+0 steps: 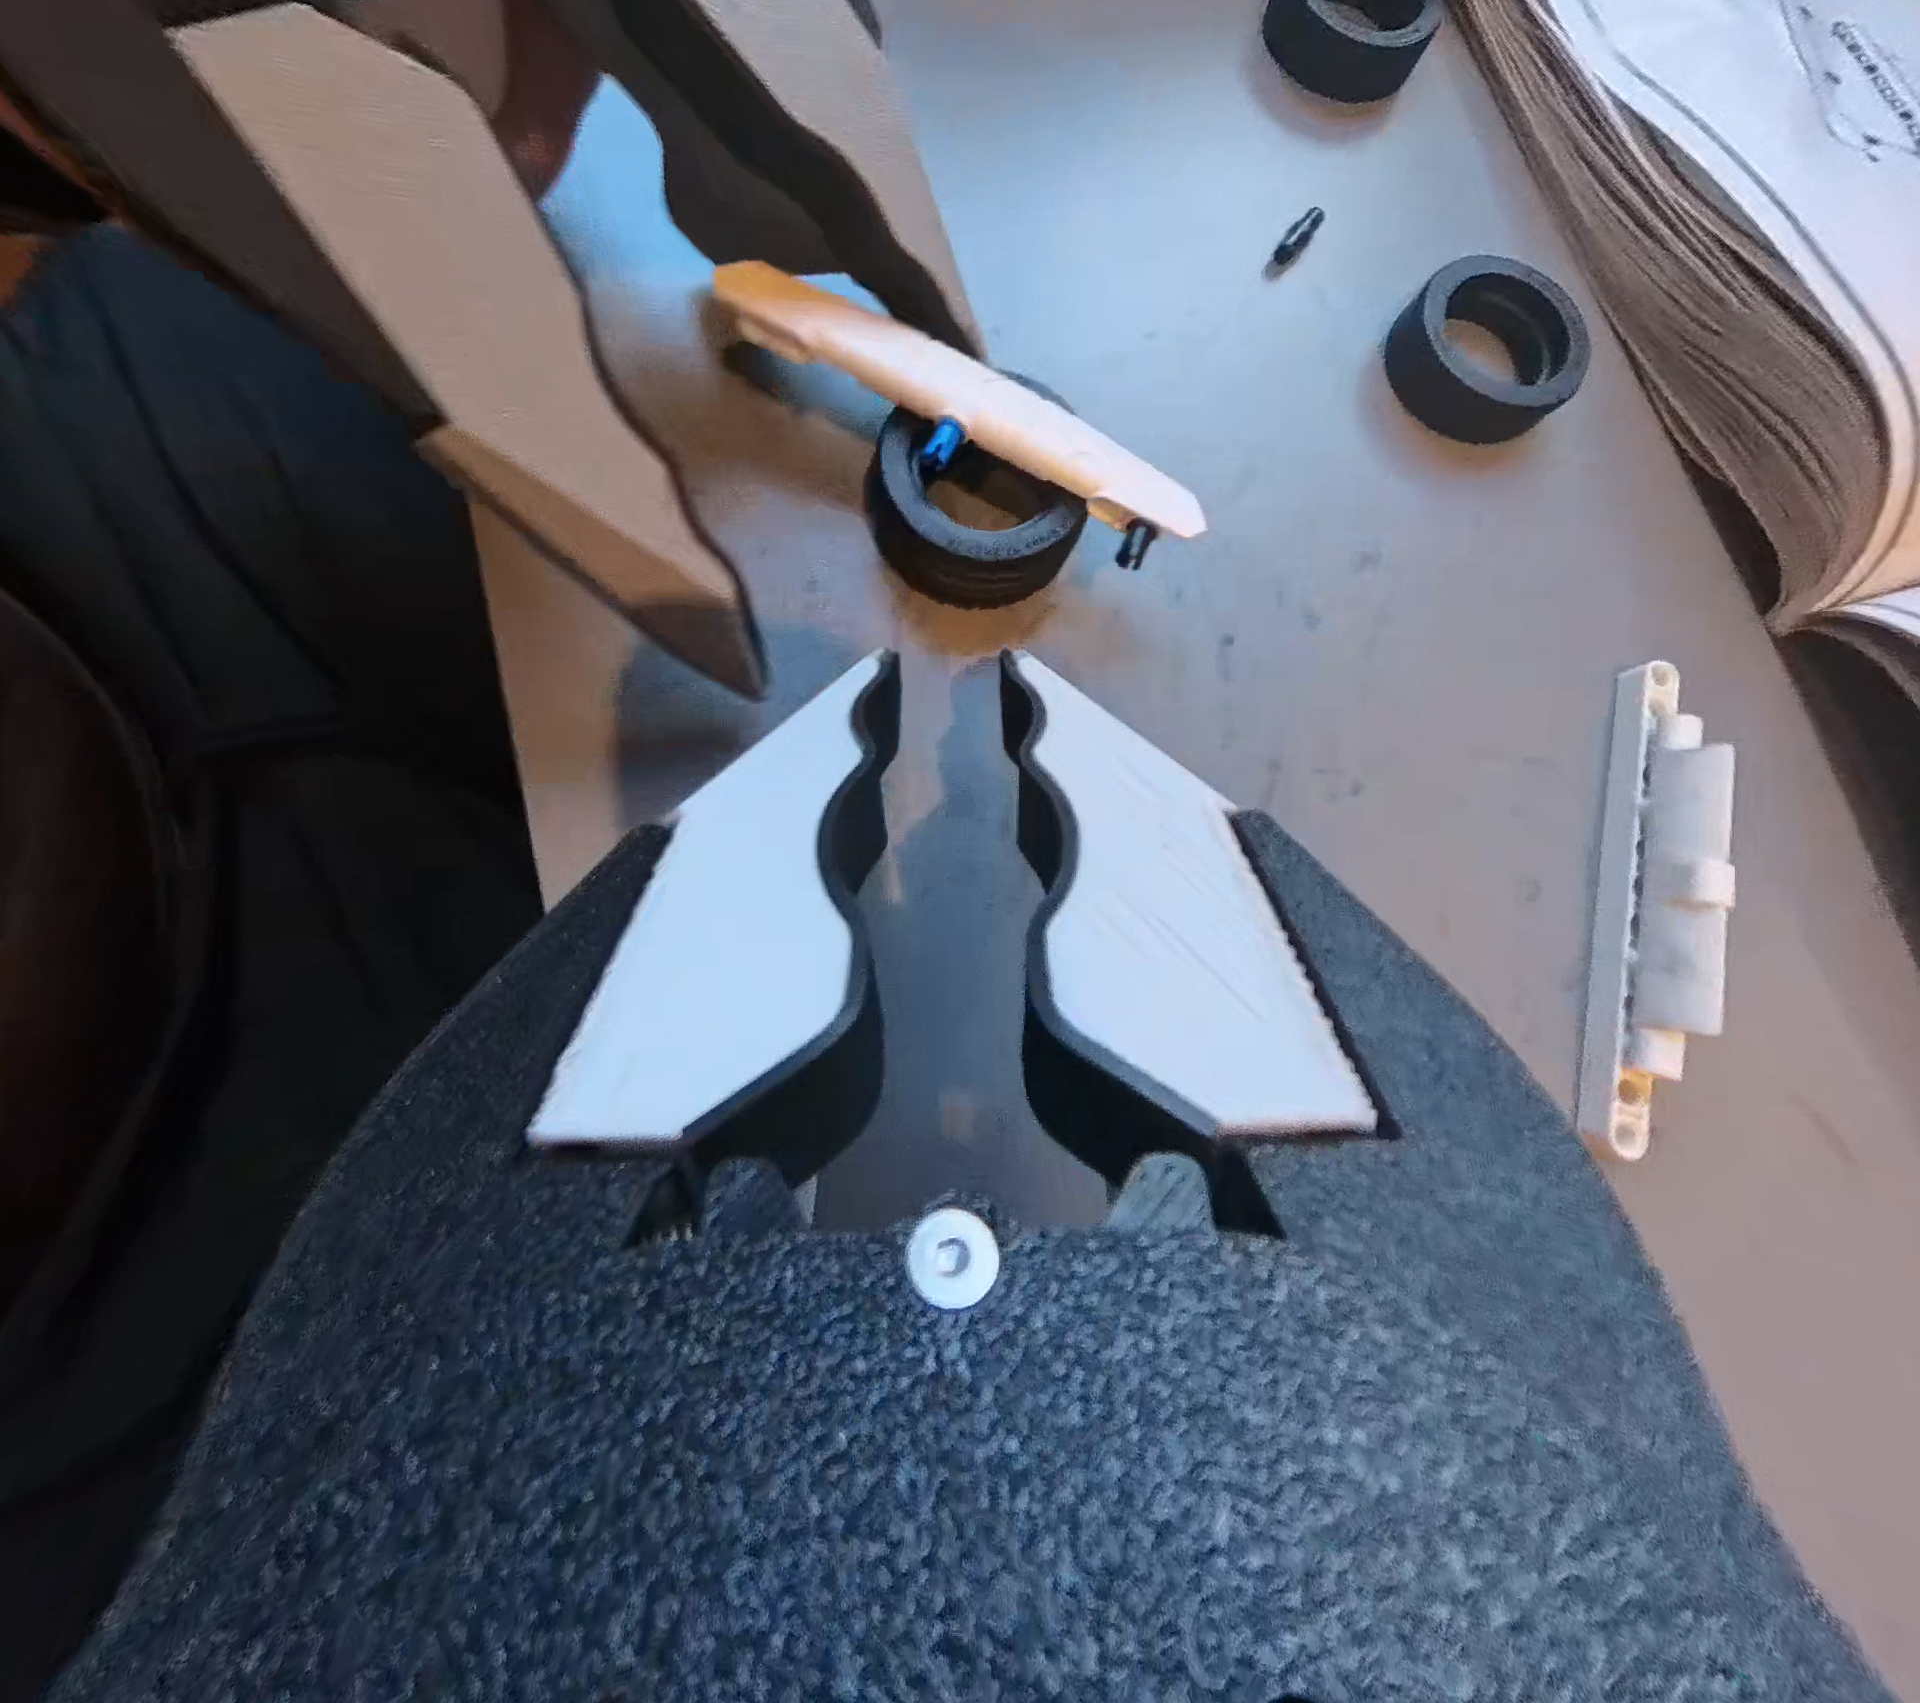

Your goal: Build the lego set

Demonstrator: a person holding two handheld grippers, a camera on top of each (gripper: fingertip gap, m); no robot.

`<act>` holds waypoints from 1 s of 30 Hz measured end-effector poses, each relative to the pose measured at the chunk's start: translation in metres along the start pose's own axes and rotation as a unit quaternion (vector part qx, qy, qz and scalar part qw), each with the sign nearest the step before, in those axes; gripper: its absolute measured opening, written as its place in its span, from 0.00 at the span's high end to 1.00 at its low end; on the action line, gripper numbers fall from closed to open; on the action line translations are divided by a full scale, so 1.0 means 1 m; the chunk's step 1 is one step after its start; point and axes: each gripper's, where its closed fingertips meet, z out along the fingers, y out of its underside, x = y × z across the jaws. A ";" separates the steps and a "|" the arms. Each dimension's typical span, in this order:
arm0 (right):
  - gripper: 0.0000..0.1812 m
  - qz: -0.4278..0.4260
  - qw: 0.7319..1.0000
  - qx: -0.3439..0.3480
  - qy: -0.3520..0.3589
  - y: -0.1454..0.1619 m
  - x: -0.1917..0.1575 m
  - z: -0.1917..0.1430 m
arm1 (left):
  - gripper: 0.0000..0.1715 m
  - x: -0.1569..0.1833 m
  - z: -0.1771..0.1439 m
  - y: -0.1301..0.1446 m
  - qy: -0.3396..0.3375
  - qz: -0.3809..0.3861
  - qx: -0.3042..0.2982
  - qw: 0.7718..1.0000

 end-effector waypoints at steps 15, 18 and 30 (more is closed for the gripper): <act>0.97 0.004 0.998 0.002 0.066 -0.007 0.033 0.009 | 0.62 0.000 -0.068 -0.001 0.042 0.046 0.019 0.998; 0.97 0.031 0.997 0.020 0.068 -0.005 0.040 0.003 | 0.72 -0.051 -0.080 -0.023 -0.022 0.187 -0.010 0.982; 0.97 0.034 0.998 0.027 0.056 0.001 0.034 -0.005 | 0.81 -0.120 -0.003 -0.035 0.067 0.510 -0.235 0.825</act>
